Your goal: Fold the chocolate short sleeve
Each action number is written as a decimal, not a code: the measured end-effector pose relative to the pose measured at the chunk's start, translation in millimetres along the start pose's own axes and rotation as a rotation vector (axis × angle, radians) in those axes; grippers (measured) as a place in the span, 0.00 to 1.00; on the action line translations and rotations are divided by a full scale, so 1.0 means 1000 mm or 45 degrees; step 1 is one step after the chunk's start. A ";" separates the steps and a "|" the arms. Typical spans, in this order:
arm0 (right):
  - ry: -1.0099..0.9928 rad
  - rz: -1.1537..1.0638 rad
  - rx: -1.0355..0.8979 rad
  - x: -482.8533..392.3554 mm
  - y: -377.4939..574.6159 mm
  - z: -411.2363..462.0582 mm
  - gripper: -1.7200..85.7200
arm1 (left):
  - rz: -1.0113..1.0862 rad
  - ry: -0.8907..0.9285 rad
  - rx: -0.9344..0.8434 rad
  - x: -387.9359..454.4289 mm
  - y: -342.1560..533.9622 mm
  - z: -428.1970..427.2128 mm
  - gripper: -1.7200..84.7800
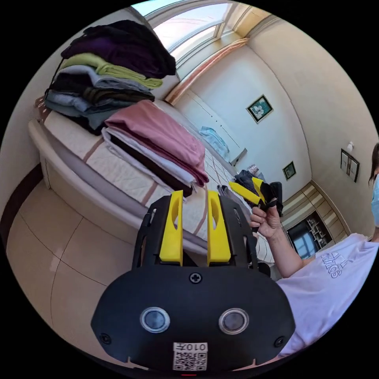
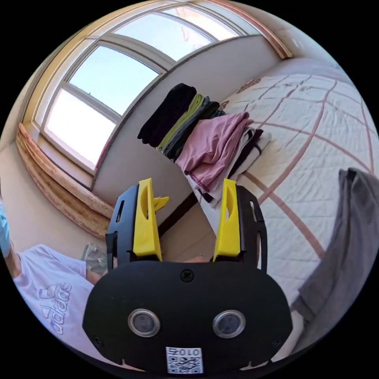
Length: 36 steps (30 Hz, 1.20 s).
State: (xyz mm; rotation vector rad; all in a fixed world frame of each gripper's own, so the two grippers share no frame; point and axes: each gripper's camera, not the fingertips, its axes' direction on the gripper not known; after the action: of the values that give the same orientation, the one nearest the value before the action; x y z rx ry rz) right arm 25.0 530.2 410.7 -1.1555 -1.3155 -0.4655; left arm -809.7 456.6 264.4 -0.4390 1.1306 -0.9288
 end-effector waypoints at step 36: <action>-0.379 0.404 0.030 0.178 -0.013 0.002 0.25 | -0.014 0.360 -0.239 -0.059 -0.076 0.022 0.19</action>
State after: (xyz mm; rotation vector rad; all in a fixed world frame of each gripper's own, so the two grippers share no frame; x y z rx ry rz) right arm 60.8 584.2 577.4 -1.4232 -1.3517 -0.0463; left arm -827.0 458.0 361.1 -0.4764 1.4825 -0.9171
